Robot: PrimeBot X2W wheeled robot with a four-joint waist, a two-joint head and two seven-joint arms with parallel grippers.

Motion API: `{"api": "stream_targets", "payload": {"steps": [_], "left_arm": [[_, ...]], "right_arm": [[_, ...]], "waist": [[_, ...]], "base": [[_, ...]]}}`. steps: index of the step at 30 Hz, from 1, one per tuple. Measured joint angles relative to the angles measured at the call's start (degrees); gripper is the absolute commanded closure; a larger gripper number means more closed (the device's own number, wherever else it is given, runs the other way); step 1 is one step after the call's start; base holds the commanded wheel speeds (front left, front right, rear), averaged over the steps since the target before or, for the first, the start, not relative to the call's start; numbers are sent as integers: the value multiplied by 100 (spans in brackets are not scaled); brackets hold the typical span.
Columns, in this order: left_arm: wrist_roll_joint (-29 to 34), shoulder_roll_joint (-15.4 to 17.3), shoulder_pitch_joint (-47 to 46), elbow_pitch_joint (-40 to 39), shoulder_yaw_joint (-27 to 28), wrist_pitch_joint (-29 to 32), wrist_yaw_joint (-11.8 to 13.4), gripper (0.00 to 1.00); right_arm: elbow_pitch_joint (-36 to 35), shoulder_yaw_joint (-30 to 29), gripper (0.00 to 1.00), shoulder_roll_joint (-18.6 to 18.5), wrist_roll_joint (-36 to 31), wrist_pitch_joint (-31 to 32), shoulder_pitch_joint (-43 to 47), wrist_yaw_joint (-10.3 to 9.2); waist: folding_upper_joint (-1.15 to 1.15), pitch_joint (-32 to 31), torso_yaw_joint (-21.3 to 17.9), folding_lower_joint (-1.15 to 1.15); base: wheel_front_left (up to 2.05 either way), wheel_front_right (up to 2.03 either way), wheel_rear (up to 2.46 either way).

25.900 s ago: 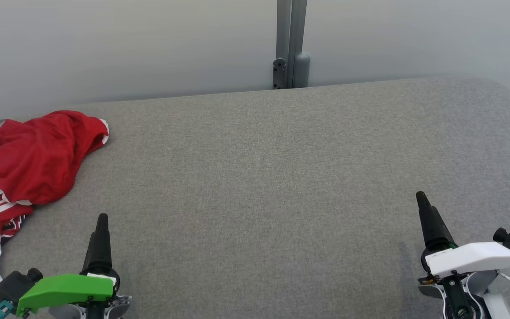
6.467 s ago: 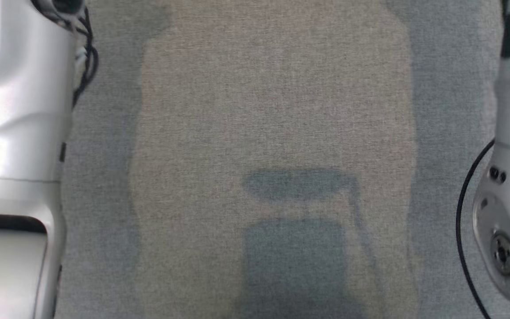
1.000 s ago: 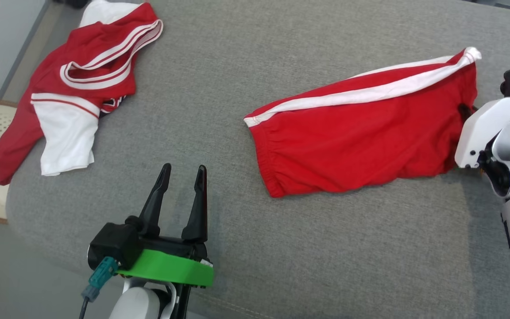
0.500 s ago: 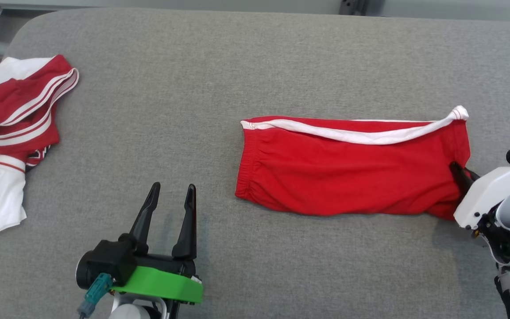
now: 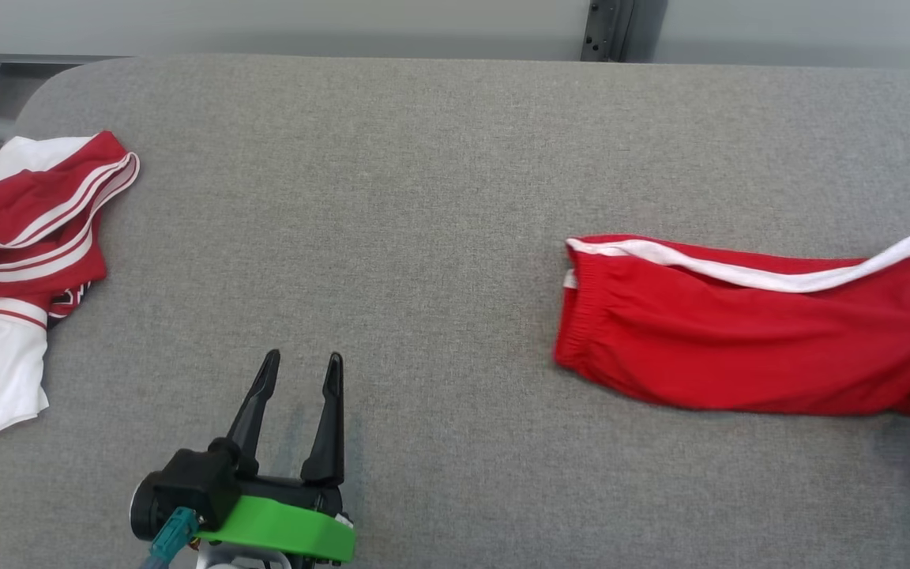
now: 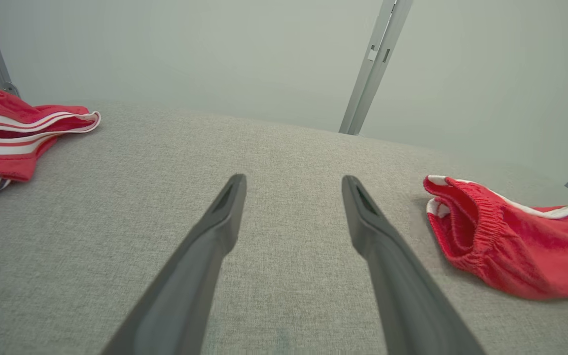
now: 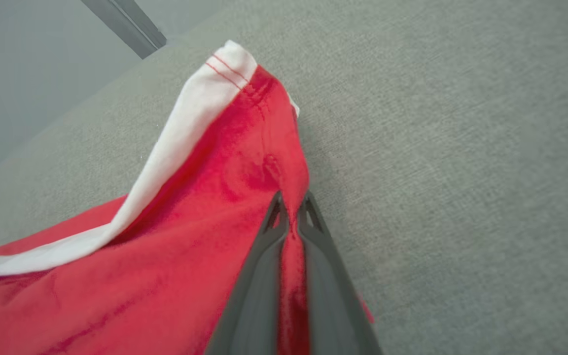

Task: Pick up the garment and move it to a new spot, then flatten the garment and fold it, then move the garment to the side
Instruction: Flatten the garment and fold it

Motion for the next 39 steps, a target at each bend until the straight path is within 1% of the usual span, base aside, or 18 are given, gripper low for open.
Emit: {"api": "stream_targets", "payload": {"steps": [2, 4, 6, 8, 11, 15, 18, 21, 24, 27, 31, 39], "left_arm": [[-16, 0, 55, 2, 1, 0, 13, 0], [-45, 0, 95, -1, -3, 0, 23, 0], [-65, 0, 146, 9, -26, 0, 37, 0], [-82, 0, 197, 14, -64, 0, 44, 0], [-134, 0, 224, 8, -96, 0, 80, 0], [-140, 0, 258, 26, -157, 0, 111, 0], [-138, 0, 258, 42, -171, 1, 112, 0], [-137, 0, 255, 76, -222, 0, 113, 0], [-136, 0, 245, 123, -298, 1, 110, 0], [-136, -1, 235, 158, -294, 0, 108, 0], [-136, 0, 237, 172, -257, 1, 108, 0], [-138, 0, 239, 192, -241, 0, 110, 0]], "right_arm": [[20, -247, 100, -190, 0, -20, -1, -1], [-65, -421, 100, -303, -2, 13, 5, -1], [-257, -480, 100, -388, -34, 67, 53, -1], [-639, -353, 100, -379, -23, 156, 154, -2], [-1439, 158, 100, -194, 24, 305, 347, -1], [-2452, 1098, 100, 212, 108, 587, 705, -2], [-2784, 1723, 100, 509, 83, 704, 852, -1], [-2749, 2264, 100, 798, 16, 701, 864, -1], [-2423, 2594, 100, 944, -111, 615, 856, -1], [-2023, 2711, 100, 1002, -321, 461, 838, -1], [-1624, 2728, 100, 1055, -471, 235, 725, -1], [-1176, 2757, 100, 1123, -595, -143, 417, -1]], "waist": [[0, -45, 20, 0], [0, -88, 31, 0], [0, -139, 39, 0], [0, -194, 46, 0], [0, -257, 51, 0], [0, -314, 31, 0], [0, -329, 15, 0], [0, -340, 14, 0], [0, -351, 65, 0], [0, -366, 147, 0], [0, -372, 234, 0], [0, -327, 214, 0]], "base": [[0, 0, 0], [0, 0, 0], [0, 0, 0], [0, 0, 0], [0, 0, 0], [0, 0, 0], [0, 0, 0], [0, 0, 0], [0, 0, 0], [0, 0, 0], [0, 0, 0], [0, 0, 0]]}}
